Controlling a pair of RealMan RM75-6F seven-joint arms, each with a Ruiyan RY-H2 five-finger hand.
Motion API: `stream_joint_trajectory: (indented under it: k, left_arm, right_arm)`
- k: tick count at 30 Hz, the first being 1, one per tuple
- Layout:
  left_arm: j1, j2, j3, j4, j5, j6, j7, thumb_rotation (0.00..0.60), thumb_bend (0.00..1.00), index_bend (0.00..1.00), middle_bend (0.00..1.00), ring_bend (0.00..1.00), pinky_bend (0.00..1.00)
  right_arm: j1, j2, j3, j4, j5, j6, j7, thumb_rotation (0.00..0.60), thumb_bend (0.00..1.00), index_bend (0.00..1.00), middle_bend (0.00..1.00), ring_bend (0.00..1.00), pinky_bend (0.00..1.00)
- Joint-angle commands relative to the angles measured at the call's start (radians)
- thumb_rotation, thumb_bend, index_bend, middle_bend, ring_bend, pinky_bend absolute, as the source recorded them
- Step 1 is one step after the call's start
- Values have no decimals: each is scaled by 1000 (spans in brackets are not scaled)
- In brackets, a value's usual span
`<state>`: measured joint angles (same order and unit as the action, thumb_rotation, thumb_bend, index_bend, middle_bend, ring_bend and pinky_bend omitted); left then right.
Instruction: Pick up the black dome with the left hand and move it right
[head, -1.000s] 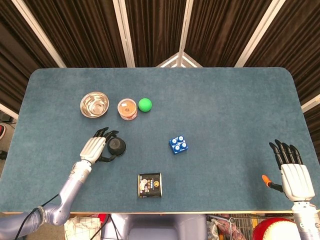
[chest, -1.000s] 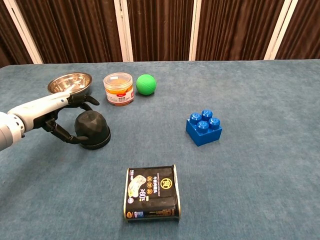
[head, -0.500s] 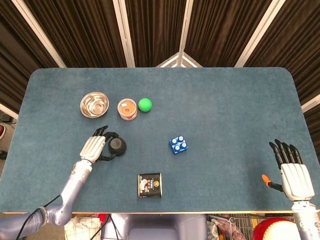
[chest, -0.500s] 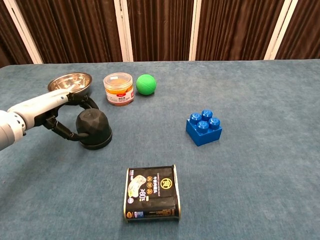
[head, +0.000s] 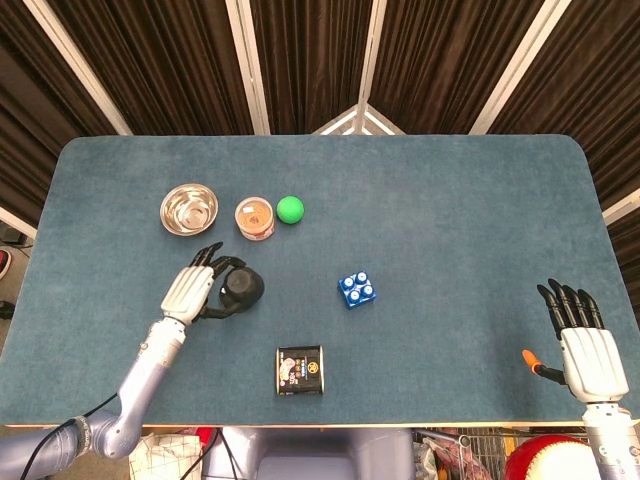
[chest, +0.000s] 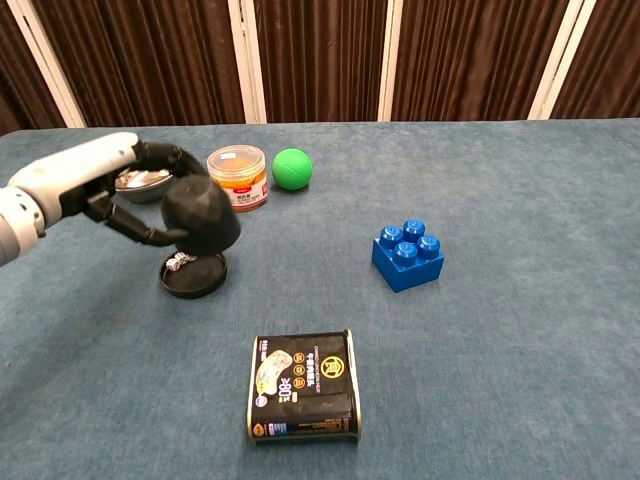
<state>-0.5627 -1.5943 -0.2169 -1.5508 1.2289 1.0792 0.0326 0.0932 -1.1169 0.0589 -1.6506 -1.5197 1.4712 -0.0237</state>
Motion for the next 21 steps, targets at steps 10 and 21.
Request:
stream_joint_trajectory:
  k: [10,21]
  left_arm:
    - [-106,-173,-51,119,-126,-60,122,600,484,364,386,0,0]
    - [-153,-289,-56,253,-131,-109,57,600,476,359,327,0,0]
  right_arm:
    - [6,-7,1,12,4,-11,1,600,233,0,0,2,0]
    - [8,-5,4,13,6,-11,4,600,232,0,0,2,0]
